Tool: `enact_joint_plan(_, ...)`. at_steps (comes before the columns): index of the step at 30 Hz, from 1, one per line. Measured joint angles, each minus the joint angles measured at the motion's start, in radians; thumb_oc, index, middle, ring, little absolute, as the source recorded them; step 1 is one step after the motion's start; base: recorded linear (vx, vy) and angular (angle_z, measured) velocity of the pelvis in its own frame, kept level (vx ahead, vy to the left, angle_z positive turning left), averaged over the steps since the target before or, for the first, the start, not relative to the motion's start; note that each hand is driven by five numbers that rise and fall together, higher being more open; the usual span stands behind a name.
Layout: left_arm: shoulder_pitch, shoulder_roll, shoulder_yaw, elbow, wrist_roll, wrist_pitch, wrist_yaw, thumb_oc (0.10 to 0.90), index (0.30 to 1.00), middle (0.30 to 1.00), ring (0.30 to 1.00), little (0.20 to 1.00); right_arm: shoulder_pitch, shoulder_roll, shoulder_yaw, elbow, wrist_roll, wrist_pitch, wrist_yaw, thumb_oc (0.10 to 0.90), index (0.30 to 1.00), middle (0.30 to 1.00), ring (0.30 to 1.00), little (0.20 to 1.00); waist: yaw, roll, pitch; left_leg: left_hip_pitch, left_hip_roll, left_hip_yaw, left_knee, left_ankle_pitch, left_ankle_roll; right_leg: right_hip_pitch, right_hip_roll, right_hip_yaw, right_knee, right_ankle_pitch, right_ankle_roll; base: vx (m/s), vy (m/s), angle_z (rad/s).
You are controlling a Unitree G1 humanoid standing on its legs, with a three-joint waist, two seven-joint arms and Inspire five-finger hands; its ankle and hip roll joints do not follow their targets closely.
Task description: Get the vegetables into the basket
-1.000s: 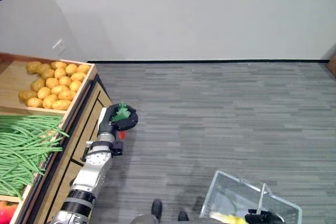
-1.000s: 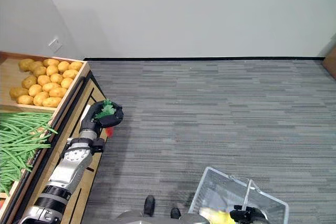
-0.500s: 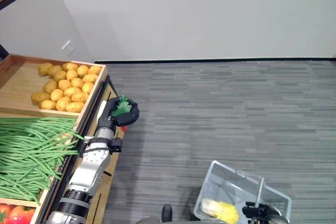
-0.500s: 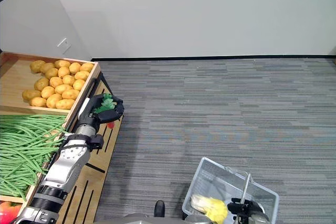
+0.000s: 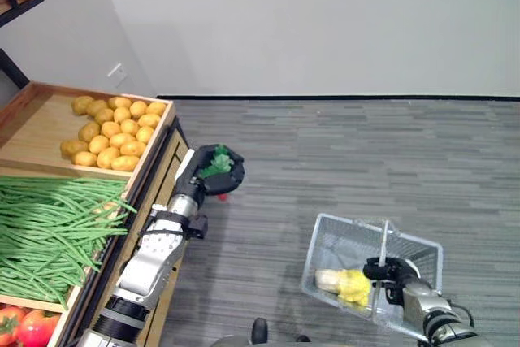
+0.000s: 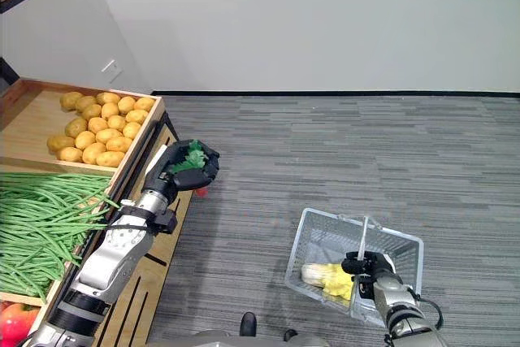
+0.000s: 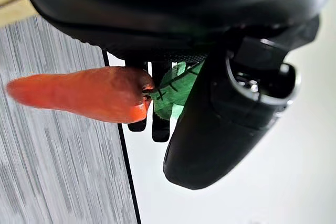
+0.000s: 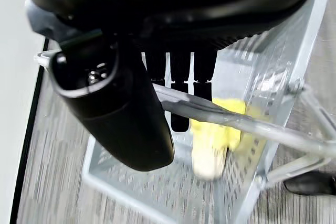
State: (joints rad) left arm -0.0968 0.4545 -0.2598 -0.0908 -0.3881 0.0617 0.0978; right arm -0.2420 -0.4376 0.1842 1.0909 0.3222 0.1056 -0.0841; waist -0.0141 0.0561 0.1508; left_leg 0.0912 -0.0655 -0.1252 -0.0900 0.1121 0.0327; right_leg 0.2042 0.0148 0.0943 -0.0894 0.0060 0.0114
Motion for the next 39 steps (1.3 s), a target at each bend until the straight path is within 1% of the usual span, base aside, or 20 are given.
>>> enact_joint_plan(6, -0.004, -0.002, -0.025, -0.001, -0.009, 0.002, -0.012, 0.400, 0.300, 0.300, 0.300, 0.300, -0.037, -0.001, 0.027, 0.001, 0.000, 0.008, -0.003, 0.400, 0.300, 0.300, 0.300, 0.300, 0.004, 0.001, -0.001, 0.000, 0.001, -0.005, 0.000, 0.002, -0.001, 0.002, 0.002, -0.005, -0.001, 0.000, 0.000, 0.00, -0.005, 0.01)
enact_joint_plan(7, -0.040, -0.005, -0.056, 0.000, -0.024, 0.021, 0.001, 0.400, 0.300, 0.300, 0.300, 0.300, -0.076, -0.001, 0.102, 0.018, -0.001, 0.038, -0.022, 0.400, 0.300, 0.300, 0.300, 0.300, 0.002, 0.001, -0.001, -0.002, 0.001, -0.007, 0.000, 0.003, -0.003, 0.000, 0.002, -0.007, -0.003, 0.000, 0.000, -0.02, -0.034, 0.12)
enact_joint_plan(8, -0.101, -0.003, -0.122, -0.003, -0.027, 0.024, -0.006, 0.400, 0.300, 0.300, 0.300, 0.300, -0.112, 0.014, 0.117, 0.035, -0.001, 0.038, -0.019, 0.400, 0.300, 0.300, 0.300, 0.300, 0.002, 0.002, -0.001, -0.004, 0.000, -0.013, 0.000, 0.006, -0.003, 0.000, 0.002, -0.015, -0.003, 0.000, 0.000, -0.01, -0.023, 0.10)
enact_joint_plan(11, -0.158, -0.034, -0.182, -0.037, -0.048, 0.024, -0.013, 0.400, 0.300, 0.300, 0.300, 0.300, -0.156, 0.057, 0.126, 0.027, 0.000, 0.038, -0.021, 0.400, 0.300, 0.300, 0.300, 0.300, 0.000, 0.005, -0.003, -0.004, 0.001, -0.013, 0.000, 0.007, -0.004, 0.000, 0.003, -0.015, -0.003, -0.001, 0.000, 0.00, -0.008, 0.02)
enact_joint_plan(12, -0.179, -0.048, -0.187, -0.035, -0.056, 0.026, -0.010, 0.400, 0.300, 0.300, 0.300, 0.300, -0.167, 0.069, 0.149, 0.029, 0.000, 0.038, -0.029, 0.400, 0.300, 0.300, 0.300, 0.300, -0.001, 0.006, -0.003, -0.004, 0.001, -0.013, 0.001, 0.007, -0.004, 0.000, 0.003, -0.015, -0.003, -0.001, 0.000, 0.00, 0.000, 0.00)
enact_joint_plan(16, -0.227, -0.072, -0.212, -0.035, -0.064, 0.026, -0.008, 0.400, 0.300, 0.300, 0.300, 0.300, -0.173, 0.110, 0.159, 0.033, 0.000, 0.038, -0.023, 0.400, 0.300, 0.300, 0.300, 0.300, -0.001, 0.011, -0.006, -0.004, 0.001, -0.013, 0.001, 0.008, -0.005, 0.000, 0.003, -0.015, -0.003, -0.001, 0.000, 0.00, 0.000, 0.00)
enact_joint_plan(17, -0.251, -0.080, -0.235, -0.030, -0.064, 0.026, 0.010, 0.400, 0.300, 0.300, 0.300, 0.300, -0.182, 0.133, 0.190, 0.048, 0.000, 0.038, -0.030, 0.400, 0.300, 0.300, 0.300, 0.300, 0.000, 0.014, -0.007, -0.004, 0.001, -0.013, 0.001, 0.008, -0.005, 0.000, 0.003, -0.017, -0.003, -0.001, -0.001, 0.00, 0.000, 0.00)
enact_joint_plan(20, -0.272, -0.095, -0.269, -0.030, -0.071, 0.026, 0.018, 0.400, 0.300, 0.300, 0.300, 0.300, -0.183, 0.169, 0.195, 0.048, 0.002, 0.038, -0.030, 0.400, 0.300, 0.300, 0.300, 0.300, 0.001, 0.021, -0.010, -0.005, 0.001, -0.015, 0.000, 0.008, -0.005, 0.000, 0.003, -0.019, -0.003, -0.001, -0.001, 0.00, 0.000, 0.00)
enact_joint_plan(23, -0.286, -0.103, -0.287, -0.030, -0.086, 0.026, 0.032, 0.400, 0.300, 0.300, 0.300, 0.300, -0.185, 0.188, 0.201, 0.041, 0.008, 0.038, -0.034, 0.400, 0.300, 0.300, 0.300, 0.300, 0.002, 0.027, -0.011, -0.010, 0.001, -0.017, 0.000, 0.008, -0.006, -0.004, 0.003, -0.020, -0.003, -0.001, -0.001, 0.00, 0.000, 0.00)
enact_joint_plan(27, -0.287, -0.105, -0.295, -0.030, -0.086, 0.026, 0.033, 0.400, 0.300, 0.300, 0.300, 0.300, -0.186, 0.192, 0.225, 0.037, 0.008, 0.038, -0.036, 0.400, 0.300, 0.300, 0.300, 0.300, 0.002, 0.029, -0.011, -0.013, 0.001, -0.018, 0.000, 0.008, -0.006, -0.006, 0.003, -0.022, -0.003, -0.001, -0.001, 0.00, -0.002, 0.01)
enact_joint_plan(28, -0.287, -0.105, -0.297, -0.030, -0.086, 0.026, 0.034, 0.647, 0.646, 0.646, 0.646, 0.646, -0.186, 0.192, 0.226, 0.037, 0.008, 0.038, -0.040, 0.400, 0.300, 0.300, 0.300, 0.300, 0.002, 0.030, -0.011, -0.015, 0.000, -0.022, 0.001, 0.009, -0.006, -0.006, 0.003, -0.026, -0.003, -0.001, -0.001, 0.00, -0.008, 0.06)
enact_joint_plan(29, -0.287, -0.105, -0.297, -0.030, -0.086, 0.026, 0.035, 0.835, 0.909, 0.909, 0.909, 0.909, -0.186, 0.190, 0.226, 0.037, 0.008, 0.038, -0.043, 0.400, 0.300, 0.300, 0.300, 0.300, 0.002, 0.030, -0.011, -0.016, 0.000, -0.024, 0.001, 0.009, -0.007, -0.007, 0.003, -0.029, -0.003, -0.001, -0.001, 0.00, -0.009, 0.09)
enact_joint_plan(30, -0.287, -0.105, -0.297, -0.029, -0.086, 0.026, 0.037, 0.900, 1.000, 1.000, 1.000, 1.000, -0.186, 0.189, 0.226, 0.037, 0.008, 0.038, -0.043, 0.400, 0.300, 0.300, 0.300, 0.300, 0.002, 0.030, -0.011, -0.016, 0.000, -0.027, 0.001, 0.010, -0.007, -0.007, 0.003, -0.032, -0.003, -0.001, -0.001, 0.01, 0.001, 0.09)
enact_joint_plan(39, -0.287, -0.102, -0.297, -0.021, -0.094, 0.030, 0.050, 0.900, 1.000, 1.000, 1.000, 1.000, -0.186, 0.157, 0.224, 0.062, 0.007, 0.038, -0.047, 0.400, 0.300, 0.300, 0.300, 0.300, 0.001, 0.031, -0.011, -0.020, 0.000, -0.032, 0.000, 0.013, -0.010, -0.008, 0.004, -0.042, -0.003, -0.001, -0.001, 0.00, 0.000, 0.03)
